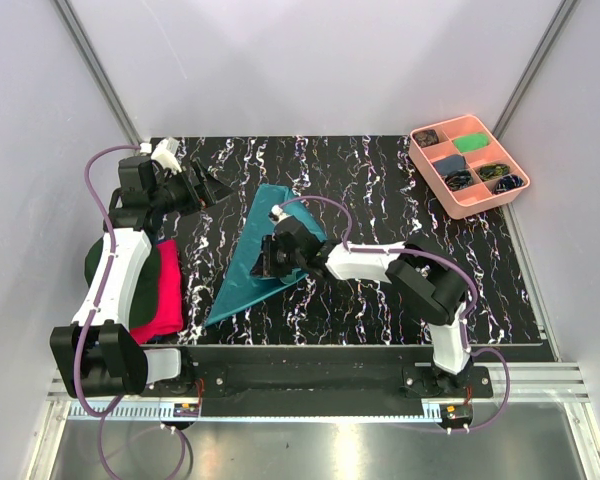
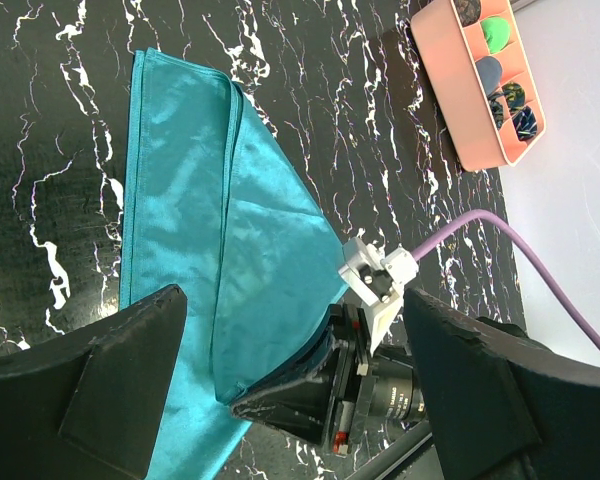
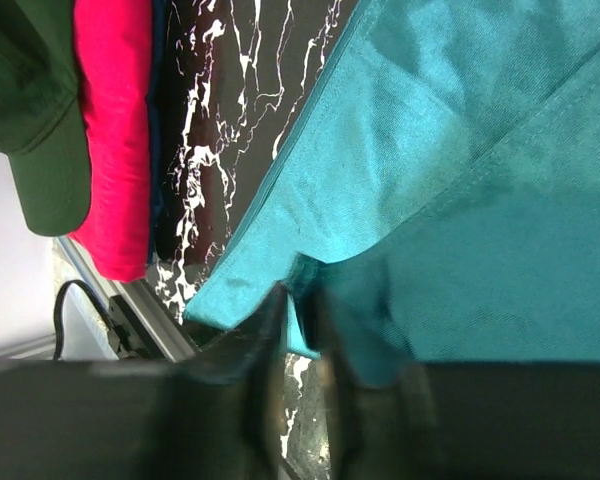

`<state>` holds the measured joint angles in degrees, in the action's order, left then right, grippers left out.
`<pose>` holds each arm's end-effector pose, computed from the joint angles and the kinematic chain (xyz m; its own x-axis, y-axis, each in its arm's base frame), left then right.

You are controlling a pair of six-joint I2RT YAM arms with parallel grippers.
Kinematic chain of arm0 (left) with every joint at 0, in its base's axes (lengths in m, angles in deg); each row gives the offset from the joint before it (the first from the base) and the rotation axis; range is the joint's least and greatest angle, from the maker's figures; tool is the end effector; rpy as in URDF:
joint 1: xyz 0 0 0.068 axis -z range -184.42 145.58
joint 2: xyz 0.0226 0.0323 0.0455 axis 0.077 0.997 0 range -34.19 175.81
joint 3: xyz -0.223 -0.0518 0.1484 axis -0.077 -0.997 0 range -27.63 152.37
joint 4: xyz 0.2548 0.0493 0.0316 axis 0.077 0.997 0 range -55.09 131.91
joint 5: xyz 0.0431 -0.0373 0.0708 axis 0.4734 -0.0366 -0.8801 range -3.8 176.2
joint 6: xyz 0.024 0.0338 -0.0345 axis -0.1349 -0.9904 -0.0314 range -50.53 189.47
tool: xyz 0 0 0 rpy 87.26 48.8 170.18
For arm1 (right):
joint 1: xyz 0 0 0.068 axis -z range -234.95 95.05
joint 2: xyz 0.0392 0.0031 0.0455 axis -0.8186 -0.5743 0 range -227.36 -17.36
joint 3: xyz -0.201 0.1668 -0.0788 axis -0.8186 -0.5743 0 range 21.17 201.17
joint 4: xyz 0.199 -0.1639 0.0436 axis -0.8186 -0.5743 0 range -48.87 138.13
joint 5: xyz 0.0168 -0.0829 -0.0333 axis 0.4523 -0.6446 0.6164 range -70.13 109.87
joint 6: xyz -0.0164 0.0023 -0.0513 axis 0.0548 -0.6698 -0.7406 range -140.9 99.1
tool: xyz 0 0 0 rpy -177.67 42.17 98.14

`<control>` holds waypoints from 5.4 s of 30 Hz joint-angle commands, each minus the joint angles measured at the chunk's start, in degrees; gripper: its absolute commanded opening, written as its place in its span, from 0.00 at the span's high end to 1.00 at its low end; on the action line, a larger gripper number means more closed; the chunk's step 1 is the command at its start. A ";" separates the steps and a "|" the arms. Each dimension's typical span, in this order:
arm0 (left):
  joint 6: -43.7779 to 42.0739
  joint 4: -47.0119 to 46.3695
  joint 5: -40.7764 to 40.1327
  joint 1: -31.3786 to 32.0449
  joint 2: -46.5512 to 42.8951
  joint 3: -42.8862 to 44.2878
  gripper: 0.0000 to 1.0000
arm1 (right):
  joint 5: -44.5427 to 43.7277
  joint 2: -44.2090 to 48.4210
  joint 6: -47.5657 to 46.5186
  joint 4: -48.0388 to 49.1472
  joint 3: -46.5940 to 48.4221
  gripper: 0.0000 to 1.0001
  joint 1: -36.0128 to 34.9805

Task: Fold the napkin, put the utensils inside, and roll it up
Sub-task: Fold the napkin

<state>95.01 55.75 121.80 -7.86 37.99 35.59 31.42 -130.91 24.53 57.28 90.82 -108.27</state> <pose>0.2807 -0.0039 0.3348 -0.6439 -0.3902 -0.6582 0.1968 0.7468 -0.6352 0.2529 0.3515 0.1668 -0.8687 0.0020 -0.4952 -0.3778 0.6438 0.6654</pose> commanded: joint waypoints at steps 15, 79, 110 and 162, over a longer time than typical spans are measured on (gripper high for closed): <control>-0.67 -3.26 -2.19 0.19 -0.82 -1.61 0.08 | -12.87 18.81 -21.51 -14.41 -4.61 0.28 2.58; -1.63 -2.39 -7.28 8.88 1.91 -1.87 0.08 | -4.95 27.67 -11.17 -19.59 -29.39 1.00 39.34; 25.44 2.53 -29.88 17.42 -36.76 -49.42 0.57 | 0.49 43.24 -8.60 -26.73 -26.05 0.30 39.61; 20.87 -2.91 -23.29 17.50 -31.40 -53.29 0.77 | 2.51 41.66 -8.43 -24.53 -26.14 0.29 39.52</control>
<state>118.64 54.46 98.10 9.47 5.60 -17.31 33.04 -90.54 16.05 30.92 63.39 -68.75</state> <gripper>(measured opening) 0.268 0.703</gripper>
